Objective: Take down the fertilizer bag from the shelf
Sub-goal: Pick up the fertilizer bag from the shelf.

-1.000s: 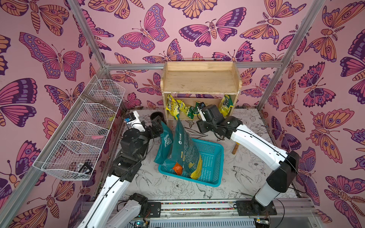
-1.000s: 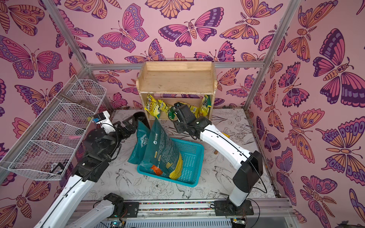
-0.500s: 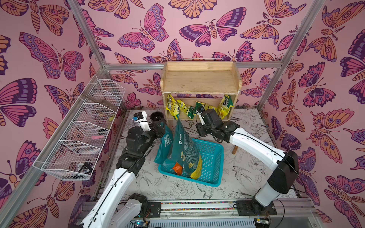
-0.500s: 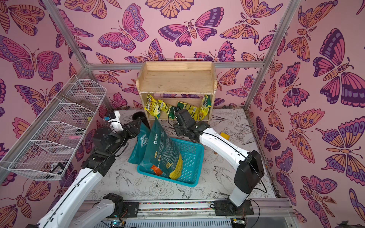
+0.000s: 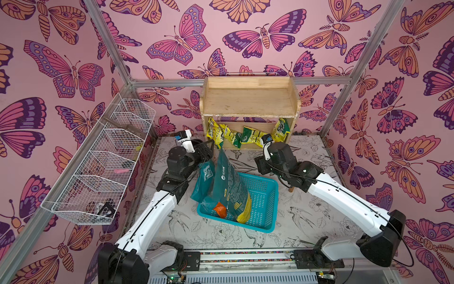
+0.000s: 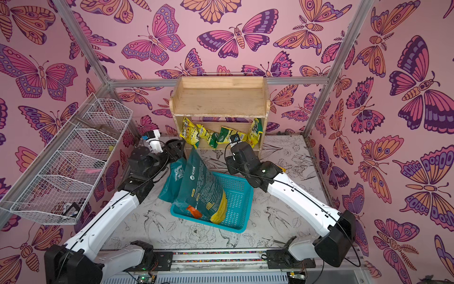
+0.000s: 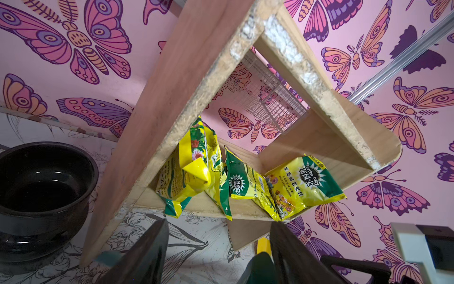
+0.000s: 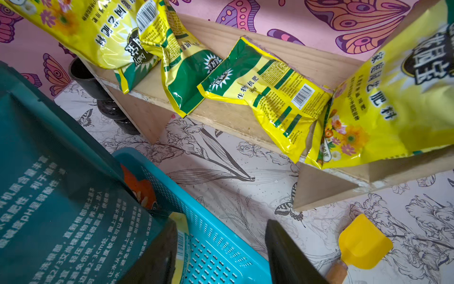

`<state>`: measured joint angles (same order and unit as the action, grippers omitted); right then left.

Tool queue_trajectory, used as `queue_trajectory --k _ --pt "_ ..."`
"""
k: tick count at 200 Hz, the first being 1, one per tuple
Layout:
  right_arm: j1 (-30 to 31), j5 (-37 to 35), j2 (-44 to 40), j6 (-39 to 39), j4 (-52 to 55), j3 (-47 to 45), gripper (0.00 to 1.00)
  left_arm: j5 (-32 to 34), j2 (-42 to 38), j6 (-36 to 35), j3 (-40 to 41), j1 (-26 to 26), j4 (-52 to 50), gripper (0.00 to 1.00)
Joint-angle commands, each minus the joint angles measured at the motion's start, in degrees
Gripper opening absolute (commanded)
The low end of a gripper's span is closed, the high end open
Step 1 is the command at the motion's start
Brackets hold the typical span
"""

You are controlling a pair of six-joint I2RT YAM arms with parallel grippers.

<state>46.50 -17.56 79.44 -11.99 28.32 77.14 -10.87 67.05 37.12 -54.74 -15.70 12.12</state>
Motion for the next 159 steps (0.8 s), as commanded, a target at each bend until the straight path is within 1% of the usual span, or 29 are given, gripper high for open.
queue_trajectory --k 1,37,49,52,68,76,114,143,153,159 --pt "0.3 -1.1 0.1 -0.6 0.6 -0.5 0.60 -1.3 2.2 0.2 -1.8 0.3 0.3 0.72" --pt "0.3 -0.6 0.3 -0.7 0.3 -0.7 0.60 0.0 5.1 0.3 -3.0 0.3 -0.4 0.65" --pt "0.3 -0.7 0.0 -0.8 0.1 -1.1 0.60 1.3 5.3 0.2 -3.9 0.3 -2.1 0.64" --pt "0.4 -0.8 -0.1 -0.8 0.2 -1.2 0.60 1.5 7.2 0.2 -4.1 0.3 -2.5 0.64" --pt "0.3 -1.3 -0.5 -0.8 -0.1 -1.6 0.60 2.0 8.4 0.3 -4.8 0.2 -4.0 0.65" --pt "0.3 -1.3 -0.7 -0.8 -0.3 -1.8 0.60 2.8 8.6 0.5 -4.9 0.0 -4.4 0.68" --pt "0.3 -1.2 -0.8 -0.6 -1.0 -2.4 0.60 4.2 11.0 -0.9 -7.4 -1.3 -4.6 0.74" --pt "0.4 -0.8 -0.6 -0.7 -0.7 -2.5 0.60 5.0 14.0 -1.6 -10.0 -2.6 -4.4 0.74" --pt "0.3 -0.8 -0.6 -0.7 -0.6 -2.7 0.60 5.4 14.7 -1.7 -10.8 -3.1 -4.5 0.72" --pt "0.4 -0.8 -0.6 -0.8 -0.5 -2.8 0.60 5.8 15.2 -1.9 -11.1 -3.5 -4.5 0.70"
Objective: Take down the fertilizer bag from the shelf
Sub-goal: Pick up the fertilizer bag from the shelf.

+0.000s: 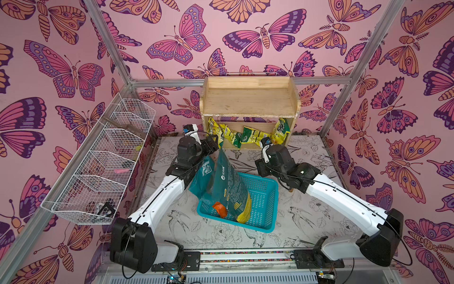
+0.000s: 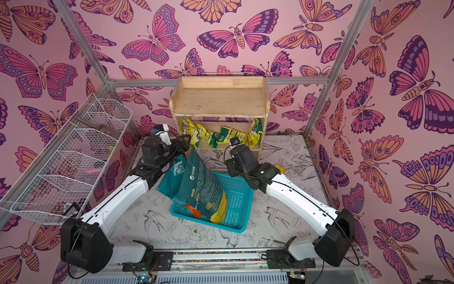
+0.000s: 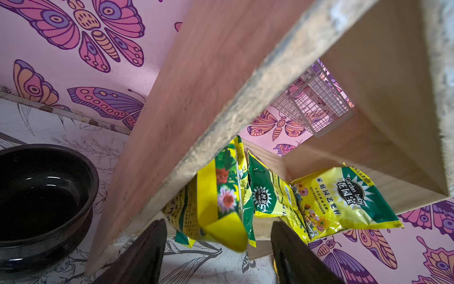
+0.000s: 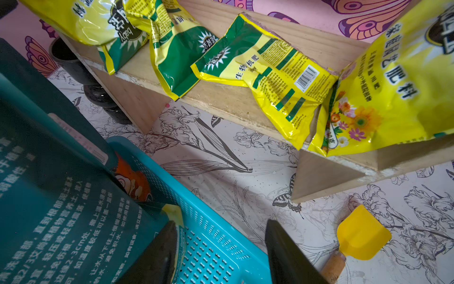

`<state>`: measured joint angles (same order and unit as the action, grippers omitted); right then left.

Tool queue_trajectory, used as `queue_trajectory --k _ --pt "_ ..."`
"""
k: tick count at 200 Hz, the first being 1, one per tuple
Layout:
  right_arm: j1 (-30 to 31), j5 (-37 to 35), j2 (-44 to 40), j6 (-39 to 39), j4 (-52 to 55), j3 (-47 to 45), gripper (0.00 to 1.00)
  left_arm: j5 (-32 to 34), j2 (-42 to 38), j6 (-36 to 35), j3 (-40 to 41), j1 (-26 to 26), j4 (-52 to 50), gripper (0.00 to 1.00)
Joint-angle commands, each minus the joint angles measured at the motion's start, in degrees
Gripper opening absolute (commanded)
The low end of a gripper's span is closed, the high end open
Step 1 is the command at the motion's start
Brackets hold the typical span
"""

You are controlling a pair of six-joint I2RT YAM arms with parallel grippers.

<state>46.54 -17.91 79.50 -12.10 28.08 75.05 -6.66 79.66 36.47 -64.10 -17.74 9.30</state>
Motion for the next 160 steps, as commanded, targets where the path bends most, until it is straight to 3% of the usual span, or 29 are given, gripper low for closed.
queue_trajectory --k 1,28,46,81,160 --pt "0.4 -0.5 -0.7 -0.7 -0.2 -0.7 0.60 1.6 2.6 -1.3 -1.8 -1.5 -1.6 0.69" --pt "0.3 -0.2 -1.2 -1.0 0.0 -1.4 0.60 2.3 3.5 -1.3 -2.9 -2.0 -1.5 0.48" --pt "0.4 -0.3 -1.5 -1.1 0.0 -1.8 0.60 2.3 3.5 -1.5 -3.1 -2.1 -1.4 0.27" --pt "0.3 -0.2 -1.8 -0.9 -0.1 -2.0 0.60 3.3 2.4 -2.3 -2.7 -2.2 -1.4 0.04" --pt "0.3 1.1 -0.7 -0.6 -0.3 -1.4 0.61 -0.2 -5.7 -1.4 -3.6 -2.4 -1.2 0.00"
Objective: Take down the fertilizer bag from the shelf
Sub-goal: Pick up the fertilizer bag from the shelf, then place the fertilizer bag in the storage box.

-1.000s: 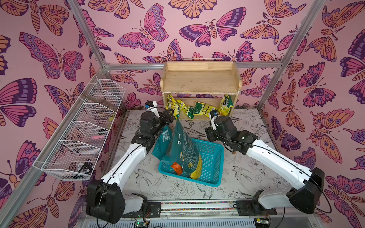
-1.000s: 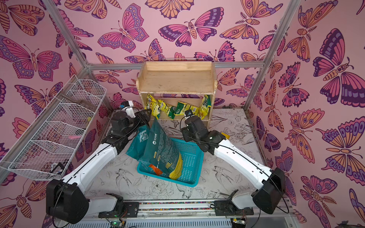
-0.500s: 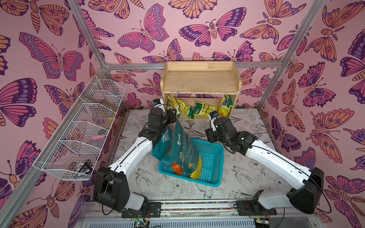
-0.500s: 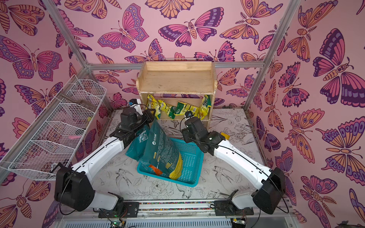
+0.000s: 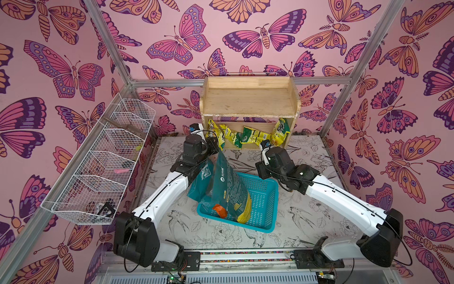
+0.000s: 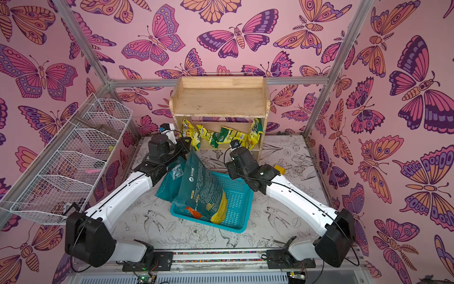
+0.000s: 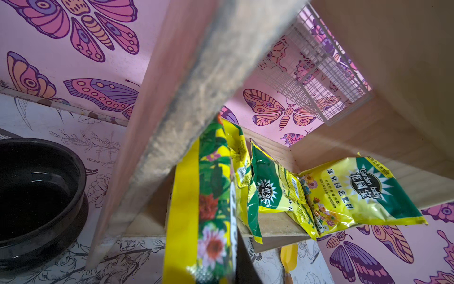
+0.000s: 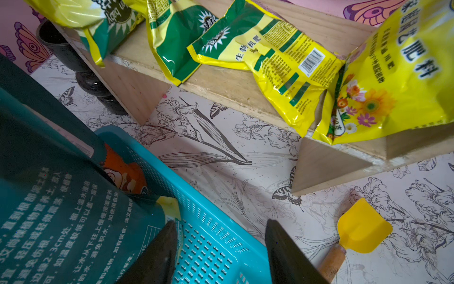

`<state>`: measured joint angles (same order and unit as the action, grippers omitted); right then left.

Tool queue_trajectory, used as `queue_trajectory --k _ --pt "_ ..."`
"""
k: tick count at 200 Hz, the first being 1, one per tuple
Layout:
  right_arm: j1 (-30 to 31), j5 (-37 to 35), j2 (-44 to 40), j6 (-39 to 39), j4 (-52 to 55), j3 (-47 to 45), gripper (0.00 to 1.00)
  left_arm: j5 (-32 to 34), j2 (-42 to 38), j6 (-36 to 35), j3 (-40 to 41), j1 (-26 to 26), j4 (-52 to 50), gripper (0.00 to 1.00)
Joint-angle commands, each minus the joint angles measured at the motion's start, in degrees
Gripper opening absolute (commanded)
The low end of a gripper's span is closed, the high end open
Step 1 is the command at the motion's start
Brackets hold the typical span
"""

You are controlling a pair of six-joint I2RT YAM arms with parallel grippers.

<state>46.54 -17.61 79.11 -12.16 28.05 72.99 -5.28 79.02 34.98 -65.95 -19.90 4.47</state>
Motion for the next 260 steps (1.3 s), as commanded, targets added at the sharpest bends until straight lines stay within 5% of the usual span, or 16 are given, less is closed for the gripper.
queue_trajectory --k 1,105,213,260 --pt "0.3 0.8 -0.3 -0.5 -0.3 0.7 0.61 -1.7 -5.2 0.1 -1.8 -0.2 3.7 0.00" --pt "0.5 -1.1 -2.1 -0.4 -0.3 0.5 0.61 -4.1 -14.0 8.3 0.7 -1.4 6.4 0.00" --pt "0.6 -0.6 -2.8 -2.0 0.5 0.7 0.61 -4.9 -24.9 10.1 3.4 -3.6 -1.2 0.00" --pt "0.7 -6.0 -3.0 -3.3 2.7 1.0 0.61 -5.9 -26.4 11.5 4.5 -7.6 -2.0 0.00"
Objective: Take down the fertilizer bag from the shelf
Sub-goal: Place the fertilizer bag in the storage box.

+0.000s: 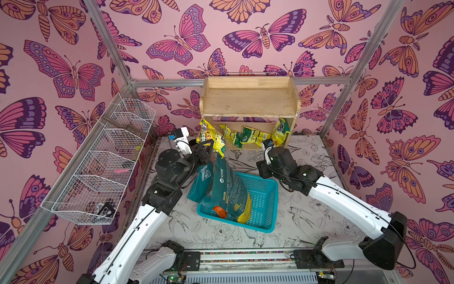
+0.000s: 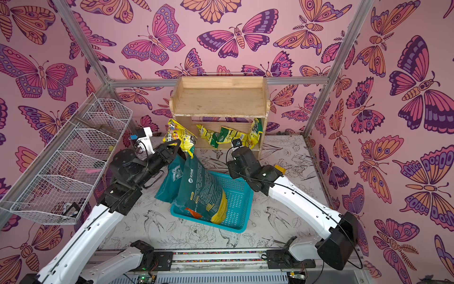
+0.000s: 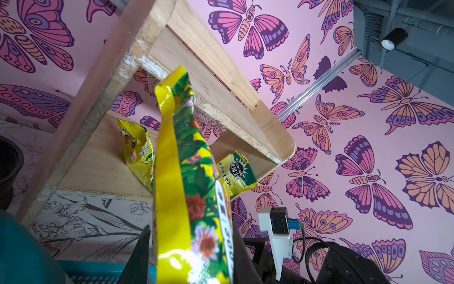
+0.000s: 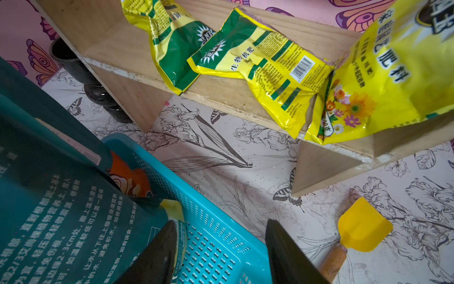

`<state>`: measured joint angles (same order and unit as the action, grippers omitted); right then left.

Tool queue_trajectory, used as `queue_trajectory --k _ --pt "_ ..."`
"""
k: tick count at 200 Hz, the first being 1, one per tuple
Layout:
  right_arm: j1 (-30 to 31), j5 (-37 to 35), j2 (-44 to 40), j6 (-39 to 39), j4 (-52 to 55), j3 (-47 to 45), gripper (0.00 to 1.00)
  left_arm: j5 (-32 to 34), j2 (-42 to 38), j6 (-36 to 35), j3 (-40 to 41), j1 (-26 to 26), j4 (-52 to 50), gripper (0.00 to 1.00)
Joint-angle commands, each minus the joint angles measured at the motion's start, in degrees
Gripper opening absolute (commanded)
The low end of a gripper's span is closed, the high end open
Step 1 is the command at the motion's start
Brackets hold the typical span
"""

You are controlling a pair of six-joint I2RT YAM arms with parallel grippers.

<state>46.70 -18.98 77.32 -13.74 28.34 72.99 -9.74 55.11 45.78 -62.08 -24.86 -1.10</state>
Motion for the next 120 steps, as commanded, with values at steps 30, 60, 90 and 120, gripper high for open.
queue_trajectory --k 30,60,90,120 --pt "0.5 -9.1 -1.6 -3.1 4.8 1.3 0.61 2.4 -3.8 -3.4 0.8 -8.8 -0.7 0.00" --pt "-0.2 -14.6 -2.9 -5.6 7.1 1.4 0.62 8.2 -5.2 -6.5 2.1 -13.9 -4.4 0.00" --pt "-1.6 -15.3 -5.4 -7.6 8.1 0.9 0.63 12.0 -4.3 -5.2 6.2 -20.5 -5.6 0.00" --pt "-1.7 -14.5 -6.6 -8.2 8.3 0.2 0.63 14.6 0.0 -5.0 9.6 -27.5 -5.1 0.00"
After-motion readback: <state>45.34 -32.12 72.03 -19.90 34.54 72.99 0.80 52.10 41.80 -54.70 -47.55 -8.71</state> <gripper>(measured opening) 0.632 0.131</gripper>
